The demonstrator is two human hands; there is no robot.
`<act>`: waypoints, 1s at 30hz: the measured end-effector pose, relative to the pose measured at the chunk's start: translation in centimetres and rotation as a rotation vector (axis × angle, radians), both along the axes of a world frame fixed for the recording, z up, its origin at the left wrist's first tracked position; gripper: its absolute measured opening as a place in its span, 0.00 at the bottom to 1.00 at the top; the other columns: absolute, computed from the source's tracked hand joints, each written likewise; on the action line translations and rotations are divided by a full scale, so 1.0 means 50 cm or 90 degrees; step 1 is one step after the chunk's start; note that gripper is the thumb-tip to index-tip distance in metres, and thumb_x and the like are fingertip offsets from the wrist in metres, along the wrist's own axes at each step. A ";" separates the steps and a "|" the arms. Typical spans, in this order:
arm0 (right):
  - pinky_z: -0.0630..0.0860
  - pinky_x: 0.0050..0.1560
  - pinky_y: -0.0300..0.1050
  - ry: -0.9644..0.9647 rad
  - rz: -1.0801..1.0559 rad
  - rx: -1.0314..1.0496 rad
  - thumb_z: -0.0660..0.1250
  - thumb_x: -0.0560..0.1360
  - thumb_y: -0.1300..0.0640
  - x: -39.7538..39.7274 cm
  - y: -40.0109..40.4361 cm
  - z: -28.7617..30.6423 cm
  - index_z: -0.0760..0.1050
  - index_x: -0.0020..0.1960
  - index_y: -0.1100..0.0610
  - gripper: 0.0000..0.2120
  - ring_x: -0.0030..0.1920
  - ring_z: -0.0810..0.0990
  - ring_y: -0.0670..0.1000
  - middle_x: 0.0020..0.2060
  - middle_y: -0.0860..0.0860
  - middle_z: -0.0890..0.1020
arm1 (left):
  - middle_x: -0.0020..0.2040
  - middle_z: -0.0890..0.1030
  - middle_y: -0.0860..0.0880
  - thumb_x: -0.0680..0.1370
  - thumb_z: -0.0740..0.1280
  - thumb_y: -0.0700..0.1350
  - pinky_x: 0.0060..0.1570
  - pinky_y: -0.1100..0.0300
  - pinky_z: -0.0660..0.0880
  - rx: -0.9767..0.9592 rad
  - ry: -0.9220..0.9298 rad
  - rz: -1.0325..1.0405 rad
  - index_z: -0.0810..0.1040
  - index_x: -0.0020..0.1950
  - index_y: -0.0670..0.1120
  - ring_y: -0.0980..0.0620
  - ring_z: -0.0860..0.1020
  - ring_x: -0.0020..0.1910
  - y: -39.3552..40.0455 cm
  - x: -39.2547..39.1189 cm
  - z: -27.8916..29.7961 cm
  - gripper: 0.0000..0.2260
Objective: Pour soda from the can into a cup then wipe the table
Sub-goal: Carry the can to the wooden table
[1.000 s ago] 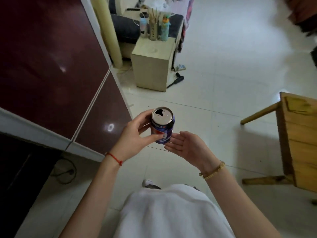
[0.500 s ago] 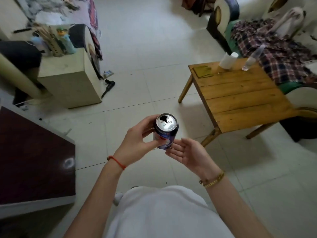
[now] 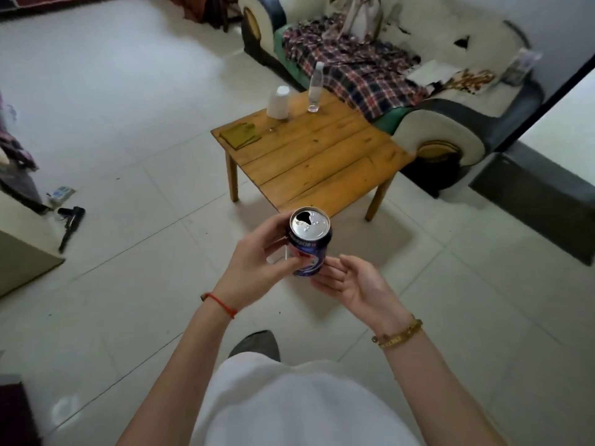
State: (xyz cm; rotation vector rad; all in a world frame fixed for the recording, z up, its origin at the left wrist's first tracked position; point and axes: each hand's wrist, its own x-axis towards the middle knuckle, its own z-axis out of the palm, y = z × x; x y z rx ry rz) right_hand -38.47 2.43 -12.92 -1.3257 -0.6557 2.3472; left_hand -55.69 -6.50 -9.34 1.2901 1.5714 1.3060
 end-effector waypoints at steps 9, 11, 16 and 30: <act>0.78 0.58 0.53 0.032 -0.120 -0.022 0.52 0.82 0.56 0.116 0.183 -0.033 0.76 0.56 0.67 0.19 0.45 0.84 0.58 0.45 0.62 0.84 | 0.64 0.78 0.51 0.70 0.77 0.45 0.63 0.59 0.75 -0.016 0.010 -0.121 0.72 0.70 0.44 0.54 0.76 0.65 0.253 0.088 -0.021 0.30; 0.76 0.61 0.55 0.023 -0.143 -0.021 0.52 0.82 0.56 0.135 0.241 -0.038 0.76 0.55 0.67 0.18 0.47 0.83 0.59 0.46 0.63 0.83 | 0.64 0.78 0.52 0.70 0.77 0.42 0.63 0.59 0.75 -0.022 0.005 -0.140 0.72 0.69 0.45 0.56 0.77 0.64 0.323 0.105 -0.030 0.29; 0.75 0.60 0.55 -0.007 -0.175 -0.006 0.50 0.82 0.57 0.172 0.422 -0.026 0.75 0.53 0.67 0.18 0.46 0.81 0.60 0.45 0.63 0.82 | 0.65 0.78 0.52 0.70 0.77 0.38 0.64 0.61 0.73 -0.023 -0.003 -0.172 0.72 0.70 0.45 0.57 0.77 0.64 0.522 0.145 -0.031 0.30; 0.75 0.62 0.57 -0.015 -0.172 0.010 0.51 0.83 0.58 0.192 0.859 -0.002 0.74 0.56 0.67 0.17 0.49 0.81 0.60 0.47 0.63 0.83 | 0.65 0.78 0.52 0.70 0.78 0.39 0.65 0.59 0.74 -0.017 0.012 -0.155 0.72 0.69 0.45 0.56 0.77 0.65 0.956 0.169 -0.013 0.30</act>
